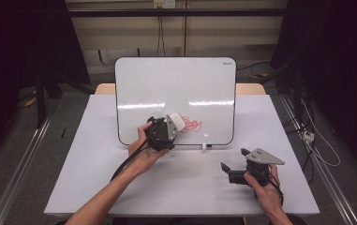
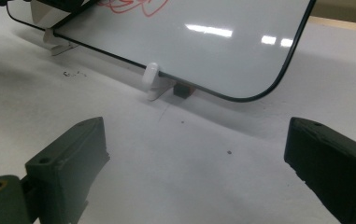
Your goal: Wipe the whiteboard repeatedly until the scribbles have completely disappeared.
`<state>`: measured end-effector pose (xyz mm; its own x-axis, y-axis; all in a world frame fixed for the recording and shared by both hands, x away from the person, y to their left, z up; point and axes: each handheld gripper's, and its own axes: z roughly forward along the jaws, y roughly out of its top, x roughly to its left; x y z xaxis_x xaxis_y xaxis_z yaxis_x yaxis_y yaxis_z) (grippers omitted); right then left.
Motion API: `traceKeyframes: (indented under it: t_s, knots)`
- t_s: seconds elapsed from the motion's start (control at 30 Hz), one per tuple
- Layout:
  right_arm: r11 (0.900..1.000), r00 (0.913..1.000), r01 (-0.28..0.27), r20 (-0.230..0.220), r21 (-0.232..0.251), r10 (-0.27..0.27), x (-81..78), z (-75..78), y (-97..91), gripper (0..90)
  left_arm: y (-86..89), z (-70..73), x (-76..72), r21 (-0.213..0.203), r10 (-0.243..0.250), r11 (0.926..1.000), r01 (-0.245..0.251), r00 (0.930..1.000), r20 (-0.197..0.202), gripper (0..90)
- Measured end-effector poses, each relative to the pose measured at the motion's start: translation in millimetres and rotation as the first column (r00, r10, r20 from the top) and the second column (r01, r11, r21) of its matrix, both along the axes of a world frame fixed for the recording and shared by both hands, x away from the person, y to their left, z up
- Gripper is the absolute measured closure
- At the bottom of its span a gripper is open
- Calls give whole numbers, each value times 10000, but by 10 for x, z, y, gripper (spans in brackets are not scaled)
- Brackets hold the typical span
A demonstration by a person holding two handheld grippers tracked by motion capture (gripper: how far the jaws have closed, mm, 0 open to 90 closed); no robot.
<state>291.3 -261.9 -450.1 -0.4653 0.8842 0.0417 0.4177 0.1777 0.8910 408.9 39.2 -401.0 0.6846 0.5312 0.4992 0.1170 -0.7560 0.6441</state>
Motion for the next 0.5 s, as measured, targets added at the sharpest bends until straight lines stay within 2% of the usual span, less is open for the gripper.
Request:
traceKeyframes:
  t_s: [0.23,0.3,0.33,0.5]
  knots:
    - [10000,10000,10,-12,-15,-10,-5,-1,2,58,102,103,97,-274,209,9994,-209,9998,-8,305]
    - [10000,10000,31,-32,2,-31,-7,0,3,58,148,133,121,-326,356,9989,-349,9992,199,305]
    - [10000,10000,34,-41,5,-34,-7,-1,2,58,180,158,143,-374,360,9987,-358,9993,52,305]
    - [10000,10000,44,-44,-8,-44,-5,-5,-2,58,352,256,236,-788,826,9935,-820,9966,37,306]
